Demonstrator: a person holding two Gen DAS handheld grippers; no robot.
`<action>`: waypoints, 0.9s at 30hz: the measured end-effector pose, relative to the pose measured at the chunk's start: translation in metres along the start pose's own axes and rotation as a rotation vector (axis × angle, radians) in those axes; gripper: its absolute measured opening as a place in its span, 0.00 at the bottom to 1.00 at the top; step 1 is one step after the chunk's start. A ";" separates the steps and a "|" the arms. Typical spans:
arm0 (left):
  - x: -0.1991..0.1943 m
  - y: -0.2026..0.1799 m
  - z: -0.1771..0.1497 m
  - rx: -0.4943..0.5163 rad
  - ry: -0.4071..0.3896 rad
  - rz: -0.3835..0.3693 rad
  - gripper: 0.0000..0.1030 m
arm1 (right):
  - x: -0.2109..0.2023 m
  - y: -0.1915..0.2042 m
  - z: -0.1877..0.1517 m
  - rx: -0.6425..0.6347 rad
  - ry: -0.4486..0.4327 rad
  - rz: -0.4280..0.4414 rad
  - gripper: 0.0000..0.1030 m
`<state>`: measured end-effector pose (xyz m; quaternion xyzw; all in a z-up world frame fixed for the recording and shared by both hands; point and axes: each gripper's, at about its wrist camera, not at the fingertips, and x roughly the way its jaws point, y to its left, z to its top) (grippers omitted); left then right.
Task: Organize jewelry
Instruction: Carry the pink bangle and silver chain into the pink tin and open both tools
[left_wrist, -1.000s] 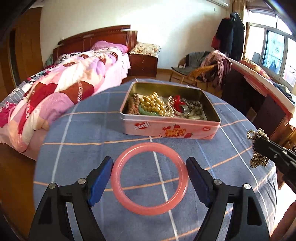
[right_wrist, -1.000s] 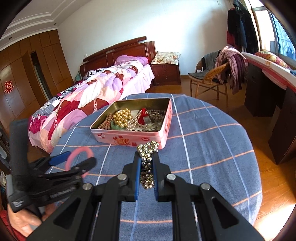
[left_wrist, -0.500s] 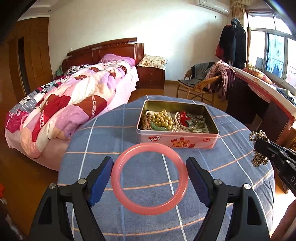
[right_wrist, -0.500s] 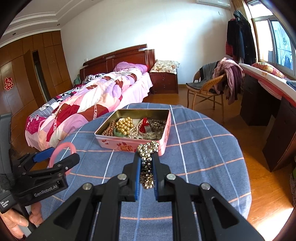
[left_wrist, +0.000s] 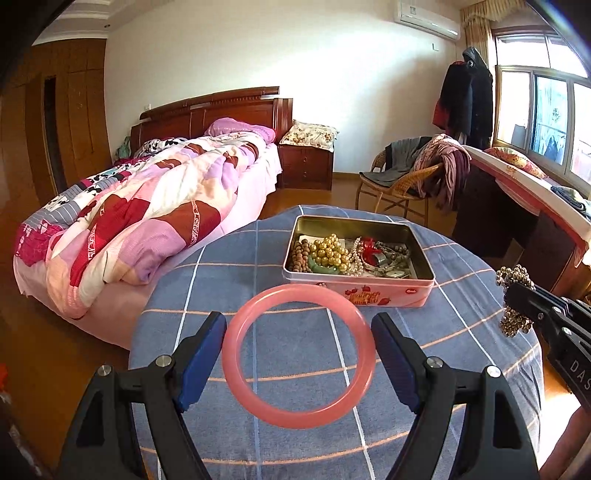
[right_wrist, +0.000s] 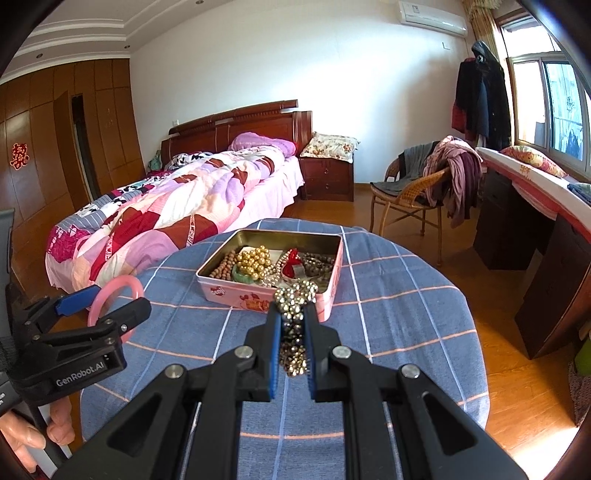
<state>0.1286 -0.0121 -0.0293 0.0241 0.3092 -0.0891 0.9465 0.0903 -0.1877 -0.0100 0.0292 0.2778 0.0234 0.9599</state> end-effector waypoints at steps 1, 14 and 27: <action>0.000 0.000 -0.001 0.000 0.001 0.002 0.78 | 0.000 0.000 0.000 0.001 0.002 -0.001 0.14; 0.016 0.001 0.000 -0.014 0.010 -0.023 0.78 | 0.013 -0.007 0.001 -0.002 0.017 -0.030 0.14; 0.039 -0.001 0.016 -0.053 -0.010 -0.105 0.78 | 0.034 -0.017 0.016 -0.015 0.014 -0.064 0.14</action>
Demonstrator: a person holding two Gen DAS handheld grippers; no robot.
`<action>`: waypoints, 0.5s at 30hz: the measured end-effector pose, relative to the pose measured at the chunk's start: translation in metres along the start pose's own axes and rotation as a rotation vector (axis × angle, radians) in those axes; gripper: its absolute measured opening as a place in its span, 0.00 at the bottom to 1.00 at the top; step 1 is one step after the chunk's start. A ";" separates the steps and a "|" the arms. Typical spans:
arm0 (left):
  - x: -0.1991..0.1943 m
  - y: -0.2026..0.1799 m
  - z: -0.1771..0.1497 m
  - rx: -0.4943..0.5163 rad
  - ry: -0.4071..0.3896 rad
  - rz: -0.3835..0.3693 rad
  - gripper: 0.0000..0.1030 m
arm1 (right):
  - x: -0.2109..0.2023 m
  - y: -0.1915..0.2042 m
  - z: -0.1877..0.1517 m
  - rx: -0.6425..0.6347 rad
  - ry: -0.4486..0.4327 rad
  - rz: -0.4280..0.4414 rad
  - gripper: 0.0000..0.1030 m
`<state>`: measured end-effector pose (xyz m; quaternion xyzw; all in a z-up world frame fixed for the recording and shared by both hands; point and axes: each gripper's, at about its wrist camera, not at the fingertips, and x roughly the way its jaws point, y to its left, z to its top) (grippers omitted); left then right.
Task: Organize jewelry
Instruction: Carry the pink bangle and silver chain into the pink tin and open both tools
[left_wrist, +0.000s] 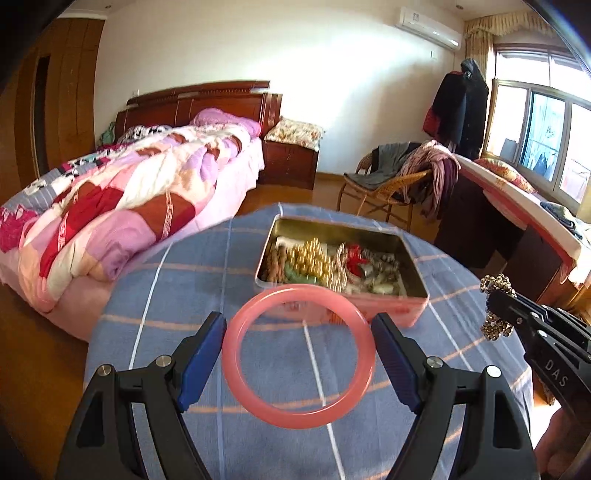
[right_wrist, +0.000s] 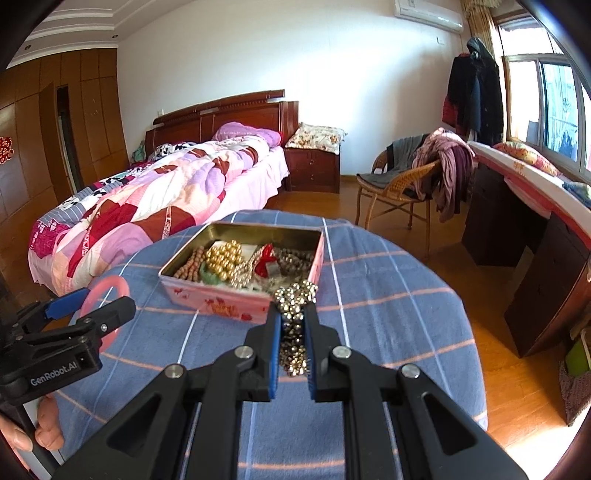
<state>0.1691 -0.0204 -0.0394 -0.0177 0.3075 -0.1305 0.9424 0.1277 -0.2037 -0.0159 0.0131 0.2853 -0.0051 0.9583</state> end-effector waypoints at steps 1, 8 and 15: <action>0.001 -0.001 0.005 0.000 -0.009 -0.002 0.78 | 0.001 -0.001 0.005 -0.002 -0.010 0.000 0.14; 0.015 -0.004 0.038 -0.009 -0.085 -0.007 0.78 | 0.013 -0.003 0.041 -0.003 -0.100 0.004 0.14; 0.056 -0.011 0.059 0.005 -0.086 0.013 0.78 | 0.047 0.004 0.058 -0.027 -0.122 -0.018 0.14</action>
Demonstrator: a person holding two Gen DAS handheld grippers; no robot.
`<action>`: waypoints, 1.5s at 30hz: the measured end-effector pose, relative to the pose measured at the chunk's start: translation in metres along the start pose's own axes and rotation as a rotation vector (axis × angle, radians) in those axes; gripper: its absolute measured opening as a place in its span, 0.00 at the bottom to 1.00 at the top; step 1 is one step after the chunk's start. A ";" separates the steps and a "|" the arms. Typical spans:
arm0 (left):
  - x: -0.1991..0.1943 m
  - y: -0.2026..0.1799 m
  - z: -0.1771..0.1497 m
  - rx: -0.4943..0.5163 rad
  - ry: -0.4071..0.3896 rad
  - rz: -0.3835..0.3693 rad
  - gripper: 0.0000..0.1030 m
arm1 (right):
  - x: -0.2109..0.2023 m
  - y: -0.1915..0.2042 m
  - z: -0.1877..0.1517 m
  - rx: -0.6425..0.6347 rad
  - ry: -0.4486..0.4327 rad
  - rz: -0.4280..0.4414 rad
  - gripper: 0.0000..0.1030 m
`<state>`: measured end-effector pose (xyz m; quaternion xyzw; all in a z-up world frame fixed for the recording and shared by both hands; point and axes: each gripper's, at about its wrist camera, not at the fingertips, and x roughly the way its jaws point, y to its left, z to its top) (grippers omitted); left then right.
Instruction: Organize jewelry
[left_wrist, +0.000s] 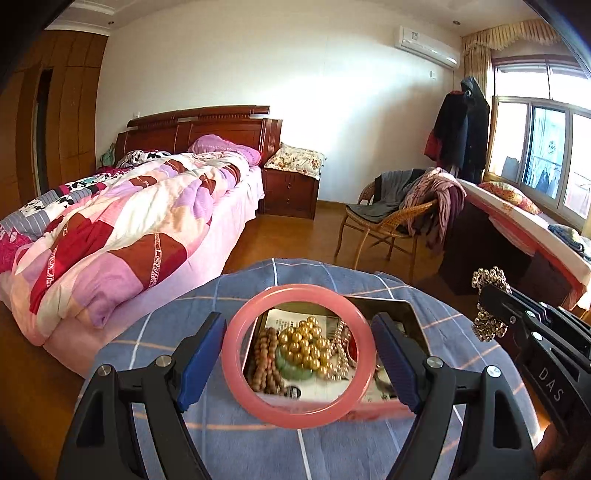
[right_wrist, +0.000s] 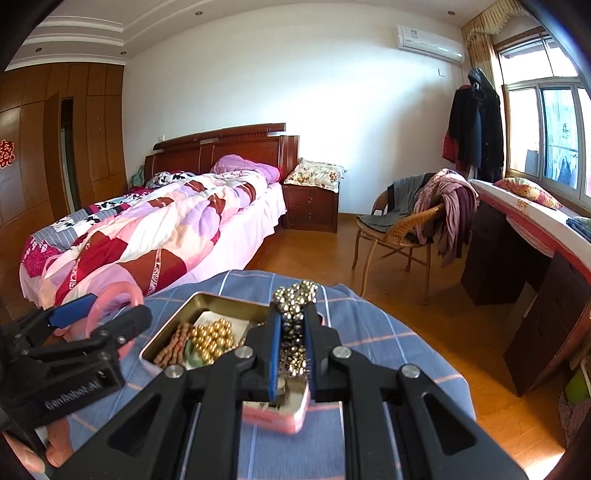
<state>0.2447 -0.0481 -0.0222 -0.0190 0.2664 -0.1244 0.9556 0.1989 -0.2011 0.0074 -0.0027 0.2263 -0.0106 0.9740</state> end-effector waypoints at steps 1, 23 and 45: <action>0.005 -0.001 0.000 0.003 0.005 0.003 0.78 | 0.006 0.002 -0.001 -0.005 0.001 -0.005 0.14; 0.099 -0.011 -0.015 0.047 0.139 0.086 0.78 | 0.108 -0.001 -0.024 -0.026 0.188 -0.049 0.14; 0.105 -0.015 -0.021 0.124 0.117 0.132 0.79 | 0.117 -0.013 -0.030 0.055 0.244 0.064 0.21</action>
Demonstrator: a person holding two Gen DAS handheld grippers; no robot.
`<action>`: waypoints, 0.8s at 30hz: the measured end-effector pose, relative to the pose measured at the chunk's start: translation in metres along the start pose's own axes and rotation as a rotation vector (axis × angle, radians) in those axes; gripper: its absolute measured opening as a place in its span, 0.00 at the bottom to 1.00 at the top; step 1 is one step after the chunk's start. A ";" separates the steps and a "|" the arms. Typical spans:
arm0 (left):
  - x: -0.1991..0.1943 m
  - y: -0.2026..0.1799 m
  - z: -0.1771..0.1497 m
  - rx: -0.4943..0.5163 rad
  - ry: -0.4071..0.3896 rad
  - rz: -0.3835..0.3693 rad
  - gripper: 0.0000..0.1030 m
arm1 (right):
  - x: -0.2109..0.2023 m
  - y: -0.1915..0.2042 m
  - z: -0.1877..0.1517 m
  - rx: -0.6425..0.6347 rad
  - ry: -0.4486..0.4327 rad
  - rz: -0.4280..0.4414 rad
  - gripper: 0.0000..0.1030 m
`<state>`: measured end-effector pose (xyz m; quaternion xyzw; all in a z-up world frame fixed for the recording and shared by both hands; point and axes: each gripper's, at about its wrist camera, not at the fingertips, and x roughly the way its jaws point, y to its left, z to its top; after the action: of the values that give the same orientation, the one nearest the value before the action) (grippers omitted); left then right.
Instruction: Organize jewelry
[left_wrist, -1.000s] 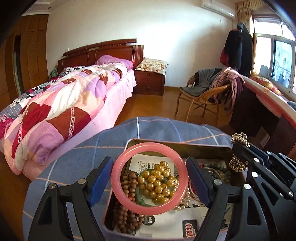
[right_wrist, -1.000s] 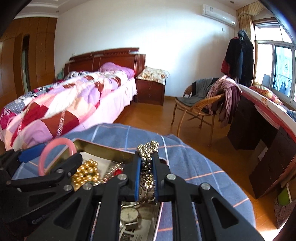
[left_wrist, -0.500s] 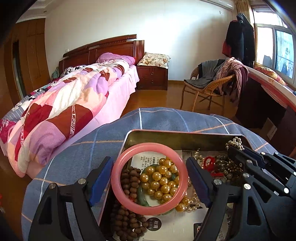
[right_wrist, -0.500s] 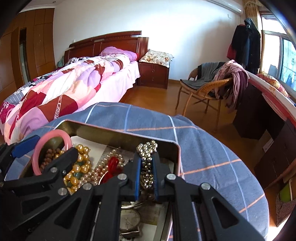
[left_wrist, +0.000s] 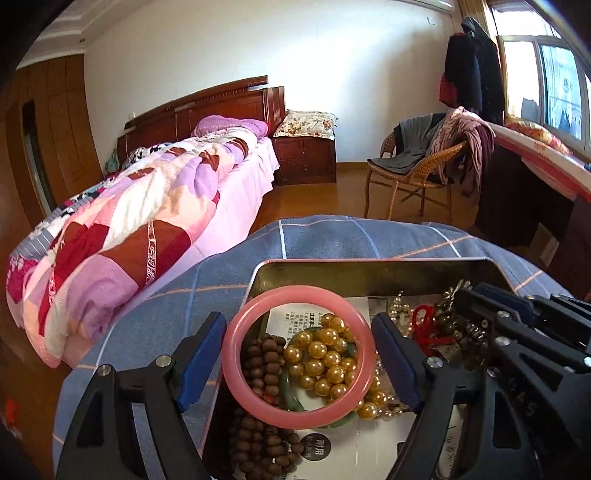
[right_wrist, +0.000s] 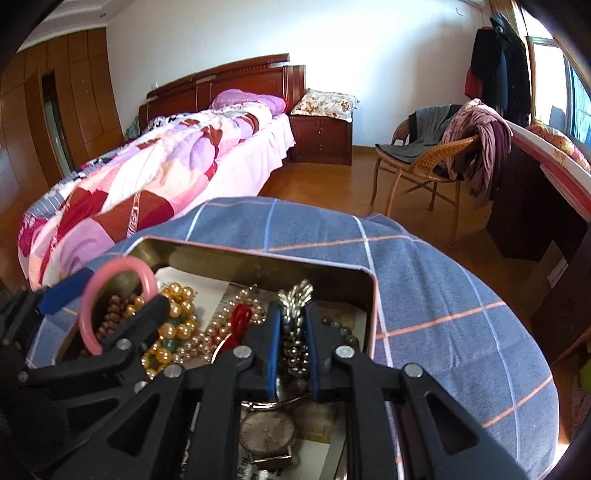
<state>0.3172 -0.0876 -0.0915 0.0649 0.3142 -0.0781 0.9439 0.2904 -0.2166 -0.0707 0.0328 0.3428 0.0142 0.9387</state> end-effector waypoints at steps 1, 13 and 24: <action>-0.001 0.002 0.000 -0.016 -0.004 -0.009 0.79 | -0.004 -0.003 0.001 0.017 -0.020 -0.002 0.27; -0.006 -0.010 -0.002 0.002 -0.016 -0.080 0.84 | -0.029 -0.031 0.008 0.244 -0.169 0.030 0.91; -0.009 -0.016 -0.001 0.012 -0.011 -0.121 0.85 | -0.035 -0.031 0.004 0.256 -0.211 -0.081 1.00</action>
<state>0.3063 -0.1025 -0.0884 0.0507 0.3120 -0.1374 0.9387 0.2666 -0.2499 -0.0471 0.1393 0.2423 -0.0711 0.9575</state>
